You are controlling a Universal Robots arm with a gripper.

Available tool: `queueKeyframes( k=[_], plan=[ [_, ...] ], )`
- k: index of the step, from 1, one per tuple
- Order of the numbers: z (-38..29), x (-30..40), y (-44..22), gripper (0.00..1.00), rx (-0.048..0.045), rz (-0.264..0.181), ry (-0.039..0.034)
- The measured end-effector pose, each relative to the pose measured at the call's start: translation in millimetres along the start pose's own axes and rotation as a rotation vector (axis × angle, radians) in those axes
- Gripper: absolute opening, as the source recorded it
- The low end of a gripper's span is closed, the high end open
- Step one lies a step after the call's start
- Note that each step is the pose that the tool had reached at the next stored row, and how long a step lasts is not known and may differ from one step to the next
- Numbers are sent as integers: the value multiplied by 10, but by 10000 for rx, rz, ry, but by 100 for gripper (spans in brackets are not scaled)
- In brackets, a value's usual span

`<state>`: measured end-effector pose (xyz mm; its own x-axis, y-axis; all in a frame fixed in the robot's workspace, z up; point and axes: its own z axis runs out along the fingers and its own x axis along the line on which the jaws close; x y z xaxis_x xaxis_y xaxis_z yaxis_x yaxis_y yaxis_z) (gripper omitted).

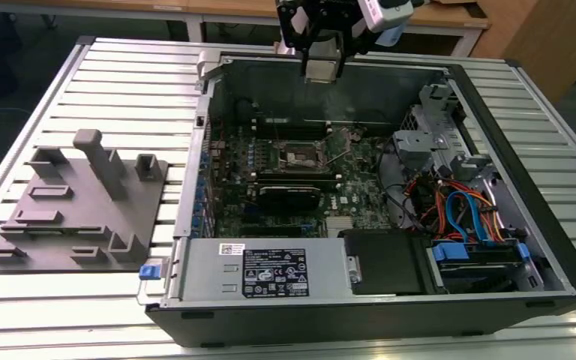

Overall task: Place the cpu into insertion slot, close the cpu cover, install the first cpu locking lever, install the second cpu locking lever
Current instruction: 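Place the cpu into insertion slot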

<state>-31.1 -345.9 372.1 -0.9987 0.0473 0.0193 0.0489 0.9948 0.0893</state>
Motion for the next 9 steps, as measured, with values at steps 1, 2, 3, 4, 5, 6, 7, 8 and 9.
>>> queueKeyframes(
  k=[1, 2, 3, 4, 5, 6, 7, 8, 9],
  plan=[
    [0, 0, 0, 54, 1, 0, 0],
    [0, 0, 0, 54, 0, 0, 0],
    [0, 0, 0, 54, 0, 0, 0],
    [0, 0, 0, 54, 1, 1, 0],
    [0, 0, 0, 54, 1, 1, 0],
    [0, 0, 0, 54, 1, 1, 0],
    [0, 0, 0, 54, 0, 1, 0],
    [0, 0, 0, 54, 1, 5, 0],
    [0, 0, 0, 54, 0, 16, -2]
  ],
)
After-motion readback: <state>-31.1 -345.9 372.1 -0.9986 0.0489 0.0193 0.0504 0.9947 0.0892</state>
